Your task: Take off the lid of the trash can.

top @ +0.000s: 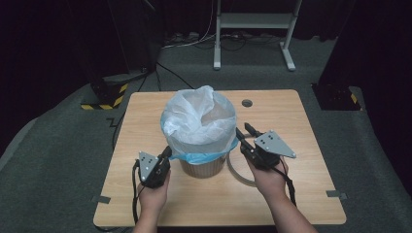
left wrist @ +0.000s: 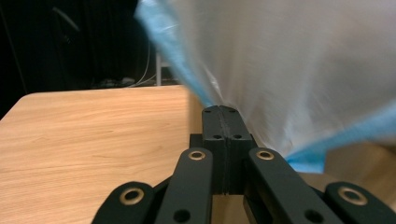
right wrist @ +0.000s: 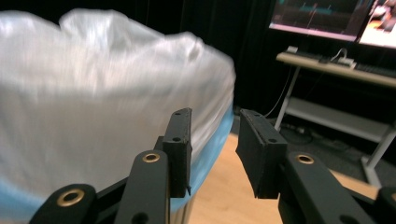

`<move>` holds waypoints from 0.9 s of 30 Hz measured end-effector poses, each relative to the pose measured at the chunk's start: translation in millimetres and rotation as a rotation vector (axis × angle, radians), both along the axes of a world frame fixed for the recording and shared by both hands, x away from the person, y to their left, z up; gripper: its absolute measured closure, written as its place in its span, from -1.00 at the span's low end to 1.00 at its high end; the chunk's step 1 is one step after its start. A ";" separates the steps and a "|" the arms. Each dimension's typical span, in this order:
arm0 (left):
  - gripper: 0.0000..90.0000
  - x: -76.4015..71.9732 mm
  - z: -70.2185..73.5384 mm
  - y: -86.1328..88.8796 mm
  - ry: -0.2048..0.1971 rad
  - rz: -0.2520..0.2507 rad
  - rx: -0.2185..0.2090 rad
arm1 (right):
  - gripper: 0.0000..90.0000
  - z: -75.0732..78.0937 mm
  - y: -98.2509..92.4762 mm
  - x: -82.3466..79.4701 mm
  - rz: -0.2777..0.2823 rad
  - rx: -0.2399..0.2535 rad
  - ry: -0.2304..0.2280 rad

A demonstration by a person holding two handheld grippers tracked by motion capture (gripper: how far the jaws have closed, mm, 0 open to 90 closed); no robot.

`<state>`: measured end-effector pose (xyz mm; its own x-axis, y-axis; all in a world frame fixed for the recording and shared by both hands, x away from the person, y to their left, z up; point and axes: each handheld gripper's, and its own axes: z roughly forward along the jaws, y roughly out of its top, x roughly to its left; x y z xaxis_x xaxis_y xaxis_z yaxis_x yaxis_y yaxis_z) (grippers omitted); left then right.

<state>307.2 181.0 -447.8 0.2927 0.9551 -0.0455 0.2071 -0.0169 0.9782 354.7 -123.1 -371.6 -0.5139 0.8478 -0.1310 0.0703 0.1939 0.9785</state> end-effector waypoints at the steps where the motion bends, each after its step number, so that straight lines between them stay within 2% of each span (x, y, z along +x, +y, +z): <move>1: 1.00 -5.1 -1.3 -5.0 -0.008 -0.010 0.013 | 0.46 -3.8 2.7 1.3 0.000 -0.005 0.012; 3: 0.99 -15.3 -3.2 -13.9 -0.026 -0.036 0.036 | 0.54 -9.0 8.3 7.4 -0.019 -0.035 0.016; 6: 0.99 -26.7 -4.1 -25.6 -0.042 -0.068 0.072 | 0.56 -8.4 8.4 26.4 -0.037 -0.013 0.037; 8: 0.99 -30.6 -4.0 -31.2 -0.051 -0.077 0.090 | 0.58 -5.2 11.6 43.2 -0.057 -0.031 0.035; 10: 0.97 -31.9 -3.4 -32.7 -0.053 -0.075 0.092 | 0.55 -3.8 13.1 55.3 -0.061 -0.044 0.038; 11: 0.88 -32.5 -2.8 -32.0 -0.052 -0.071 0.079 | 0.52 -3.1 13.5 59.2 -0.066 -0.055 0.043; 13: 0.66 -35.9 -0.4 -26.6 -0.069 -0.060 0.067 | 0.51 -0.9 11.3 55.7 -0.080 -0.060 0.027; 15: 0.39 -42.7 4.7 -18.9 -0.109 -0.025 0.047 | 0.50 0.2 6.3 41.7 -0.073 -0.051 -0.001; 18: 0.35 -48.5 14.7 -0.6 -0.154 0.021 0.001 | 0.51 -1.8 2.4 24.5 -0.055 -0.056 -0.008; 20: 0.43 -43.1 21.7 12.1 -0.170 0.064 -0.001 | 0.51 -4.7 2.5 15.6 -0.037 -0.054 0.001; 21: 0.51 -39.9 23.6 16.1 -0.168 0.070 -0.009 | 0.52 -6.6 4.6 12.6 -0.031 -0.062 -0.002; 23: 0.61 -30.3 28.5 23.6 -0.164 0.090 -0.018 | 0.53 -8.9 9.0 13.6 -0.030 -0.076 0.001; 25: 0.67 -20.3 32.8 27.8 -0.171 0.108 -0.010 | 0.62 -11.0 14.0 22.9 -0.053 -0.097 -0.001; 27: 0.71 -8.2 37.7 30.7 -0.165 0.120 -0.004 | 0.64 -10.8 15.4 40.2 -0.064 -0.083 0.023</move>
